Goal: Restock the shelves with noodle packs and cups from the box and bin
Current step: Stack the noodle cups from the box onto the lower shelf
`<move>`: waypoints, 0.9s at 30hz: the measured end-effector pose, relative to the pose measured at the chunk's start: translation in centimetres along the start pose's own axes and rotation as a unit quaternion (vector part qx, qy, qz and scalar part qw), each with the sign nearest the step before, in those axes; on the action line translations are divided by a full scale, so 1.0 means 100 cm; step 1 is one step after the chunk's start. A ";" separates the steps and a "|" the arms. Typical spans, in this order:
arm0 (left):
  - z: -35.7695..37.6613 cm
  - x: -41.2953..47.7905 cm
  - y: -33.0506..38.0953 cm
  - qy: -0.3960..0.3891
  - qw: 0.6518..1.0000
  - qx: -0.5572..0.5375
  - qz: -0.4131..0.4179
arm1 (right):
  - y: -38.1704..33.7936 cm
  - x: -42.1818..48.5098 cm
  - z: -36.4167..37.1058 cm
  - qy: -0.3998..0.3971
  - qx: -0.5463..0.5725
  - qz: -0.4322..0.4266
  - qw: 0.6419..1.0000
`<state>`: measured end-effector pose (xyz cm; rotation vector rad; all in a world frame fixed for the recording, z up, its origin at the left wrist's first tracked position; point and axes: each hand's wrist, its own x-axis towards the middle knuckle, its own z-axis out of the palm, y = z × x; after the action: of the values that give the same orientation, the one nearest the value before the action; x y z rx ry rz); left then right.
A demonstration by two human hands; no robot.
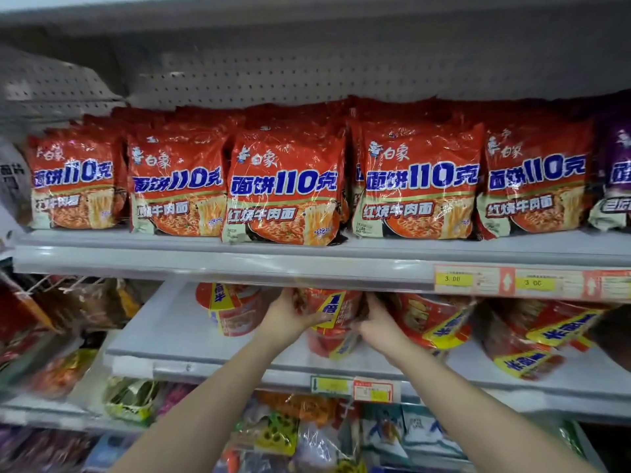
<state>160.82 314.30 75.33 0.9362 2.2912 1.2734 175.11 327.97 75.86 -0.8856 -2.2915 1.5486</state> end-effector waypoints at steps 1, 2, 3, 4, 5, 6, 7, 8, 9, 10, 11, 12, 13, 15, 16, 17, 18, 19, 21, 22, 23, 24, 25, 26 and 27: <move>0.002 0.002 -0.002 0.005 1.000 0.001 -0.003 | 0.001 0.000 0.000 0.004 -0.007 0.004 1.000; 0.004 0.003 -0.003 0.011 1.000 0.003 -0.010 | 0.001 -0.001 0.001 0.002 -0.010 0.007 1.000; 0.006 0.005 -0.003 0.011 1.000 0.003 -0.013 | 0.003 -0.001 0.002 -0.003 -0.009 0.010 1.000; 0.008 0.006 -0.003 0.004 1.000 0.007 -0.019 | 0.004 -0.002 0.004 -0.009 -0.008 0.013 1.000; 0.010 0.008 -0.003 -0.009 1.000 0.008 -0.027 | 0.005 -0.003 0.006 -0.012 -0.007 0.015 1.000; 0.013 0.009 -0.003 -0.024 0.999 0.008 -0.036 | 0.006 -0.005 0.007 -0.014 -0.006 0.012 1.000; 0.015 0.011 -0.005 -0.036 0.999 0.004 -0.040 | 0.006 -0.006 0.008 -0.014 -0.003 0.009 1.000; 0.017 0.012 -0.007 -0.044 0.998 -0.004 -0.042 | 0.006 -0.007 0.008 -0.013 -0.001 0.008 1.000; 0.017 0.012 -0.008 -0.046 0.998 -0.016 -0.038 | 0.006 -0.007 0.008 -0.012 0.000 0.011 1.000; 0.018 0.010 -0.009 -0.043 0.998 -0.023 -0.034 | 0.007 -0.007 0.008 -0.010 -0.001 0.016 1.000; 0.018 0.010 -0.011 -0.042 0.998 -0.026 -0.031 | 0.008 -0.008 0.008 -0.011 0.002 0.021 1.000; 0.018 0.009 -0.012 -0.043 0.998 -0.023 -0.029 | 0.010 -0.008 0.008 -0.014 0.006 0.023 1.000; 0.018 0.008 -0.014 -0.045 0.998 -0.023 -0.025 | 0.012 -0.008 0.008 -0.018 0.008 0.026 0.999; 0.017 0.006 -0.017 -0.053 0.998 -0.031 -0.013 | 0.017 -0.009 0.008 -0.026 0.014 0.031 0.999; 0.016 0.005 -0.018 -0.056 0.998 -0.036 -0.011 | 0.020 -0.010 0.009 -0.027 0.020 0.028 0.999; 0.015 0.003 -0.019 -0.057 0.997 -0.045 -0.010 | 0.021 -0.011 0.010 -0.026 0.027 0.025 0.999; 0.014 0.002 -0.021 -0.058 0.997 -0.047 -0.014 | 0.022 -0.011 0.011 -0.027 0.031 0.023 0.999; 0.014 0.001 -0.023 -0.058 0.997 -0.049 -0.013 | 0.024 -0.012 0.012 -0.026 0.035 0.025 0.999; 0.015 -0.004 -0.027 -0.056 0.997 -0.057 -0.023 | 0.027 -0.016 0.016 -0.024 0.035 0.039 0.998; 0.017 -0.006 -0.029 -0.060 0.996 -0.054 -0.045 | 0.029 -0.019 0.018 -0.023 0.033 0.048 0.998; 0.020 -0.010 -0.031 -0.074 0.994 -0.044 -0.071 | 0.030 -0.024 0.020 -0.025 0.032 0.056 0.998; 0.022 -0.016 -0.030 -0.086 0.992 -0.028 -0.091 | 0.030 -0.030 0.022 -0.032 0.038 0.059 0.997; 0.024 -0.022 -0.032 -0.092 0.991 -0.005 -0.097 | 0.031 -0.036 0.023 -0.035 0.045 0.060 0.997; 0.026 -0.028 -0.035 -0.099 0.990 0.019 -0.094 | 0.032 -0.042 0.023 -0.034 0.046 0.067 0.996; 0.026 -0.032 -0.038 -0.109 0.990 0.040 -0.083 | 0.032 -0.047 0.022 -0.030 0.041 0.077 0.996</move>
<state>163.24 312.22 70.70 0.8443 2.2094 0.9661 178.81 324.31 72.66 -1.0284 -2.2278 1.7429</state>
